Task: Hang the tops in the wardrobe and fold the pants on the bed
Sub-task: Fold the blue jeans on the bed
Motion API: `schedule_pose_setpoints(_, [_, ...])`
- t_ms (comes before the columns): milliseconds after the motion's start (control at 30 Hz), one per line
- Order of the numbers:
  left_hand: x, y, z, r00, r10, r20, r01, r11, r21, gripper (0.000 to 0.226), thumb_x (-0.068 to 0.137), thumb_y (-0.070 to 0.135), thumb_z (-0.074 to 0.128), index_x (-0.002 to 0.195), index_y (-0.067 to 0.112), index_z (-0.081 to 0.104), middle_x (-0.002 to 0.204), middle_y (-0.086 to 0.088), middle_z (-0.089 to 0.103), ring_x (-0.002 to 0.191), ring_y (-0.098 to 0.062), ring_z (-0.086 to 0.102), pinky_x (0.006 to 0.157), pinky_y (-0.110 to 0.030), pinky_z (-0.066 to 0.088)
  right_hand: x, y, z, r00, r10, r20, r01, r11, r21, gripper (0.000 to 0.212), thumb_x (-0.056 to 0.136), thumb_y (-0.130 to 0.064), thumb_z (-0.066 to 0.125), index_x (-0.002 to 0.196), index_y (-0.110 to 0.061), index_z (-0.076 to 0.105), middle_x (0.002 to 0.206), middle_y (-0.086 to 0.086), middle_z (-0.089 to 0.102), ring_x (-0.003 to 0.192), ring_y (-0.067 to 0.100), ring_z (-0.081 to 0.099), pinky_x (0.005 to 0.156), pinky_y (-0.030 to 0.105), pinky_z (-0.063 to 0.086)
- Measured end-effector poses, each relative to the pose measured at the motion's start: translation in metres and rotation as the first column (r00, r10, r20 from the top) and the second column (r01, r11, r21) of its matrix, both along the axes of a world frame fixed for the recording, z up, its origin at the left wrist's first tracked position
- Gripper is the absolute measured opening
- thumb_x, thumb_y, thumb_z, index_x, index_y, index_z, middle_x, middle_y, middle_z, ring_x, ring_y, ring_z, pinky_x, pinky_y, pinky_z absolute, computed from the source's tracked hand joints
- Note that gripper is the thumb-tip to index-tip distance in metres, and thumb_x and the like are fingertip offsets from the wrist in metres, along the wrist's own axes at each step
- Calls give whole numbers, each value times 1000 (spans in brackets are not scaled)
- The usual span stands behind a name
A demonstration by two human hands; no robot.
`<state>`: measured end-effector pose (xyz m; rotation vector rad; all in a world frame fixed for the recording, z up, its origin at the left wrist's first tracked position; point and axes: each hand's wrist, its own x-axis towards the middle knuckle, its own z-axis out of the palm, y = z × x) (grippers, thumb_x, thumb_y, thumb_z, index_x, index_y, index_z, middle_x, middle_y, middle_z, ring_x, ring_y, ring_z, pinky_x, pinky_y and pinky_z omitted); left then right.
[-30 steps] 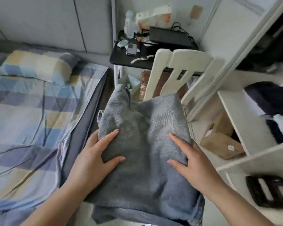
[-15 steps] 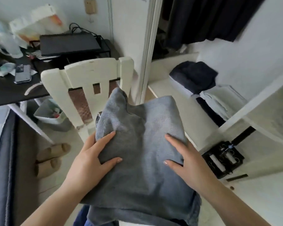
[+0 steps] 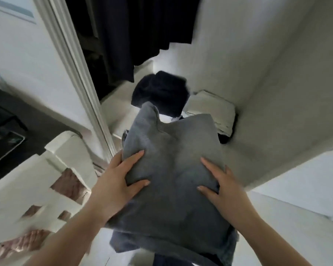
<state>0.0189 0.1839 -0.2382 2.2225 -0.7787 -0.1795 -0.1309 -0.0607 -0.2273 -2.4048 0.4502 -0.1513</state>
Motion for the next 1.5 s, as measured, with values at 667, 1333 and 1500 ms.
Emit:
schedule_pose_setpoints(667, [253, -226, -36, 961, -275, -40, 277, 960, 47, 74, 75, 48, 72, 137, 55, 32, 148, 11, 29, 127, -10, 41, 104, -30, 39, 199, -158, -43, 913, -404, 60, 403, 915, 29, 67, 82, -24, 71, 130, -55, 36, 133, -9, 41, 122, 11, 45, 93, 17, 36])
schedule_pose_setpoints(1333, [342, -454, -134, 915, -311, -258, 301, 950, -77, 68, 80, 21, 75, 141, 18, 44, 145, -15, 34, 134, -26, 36, 112, -26, 25, 280, -370, -109, 803, -578, -144, 567, 816, -116, 64, 87, -25, 67, 143, -32, 38, 144, 7, 34, 129, 25, 39, 104, 27, 31])
schedule_pose_setpoints(1500, [334, -471, -152, 992, -81, -93, 103, 958, 267, 79, 80, 35, 72, 147, 22, 32, 159, -16, 5, 145, -31, 12, 114, -48, 20, 291, -362, -133, 635, -714, -295, 637, 700, -323, 69, 91, -27, 60, 149, -22, 23, 157, 12, 8, 142, 31, 17, 111, 35, 24])
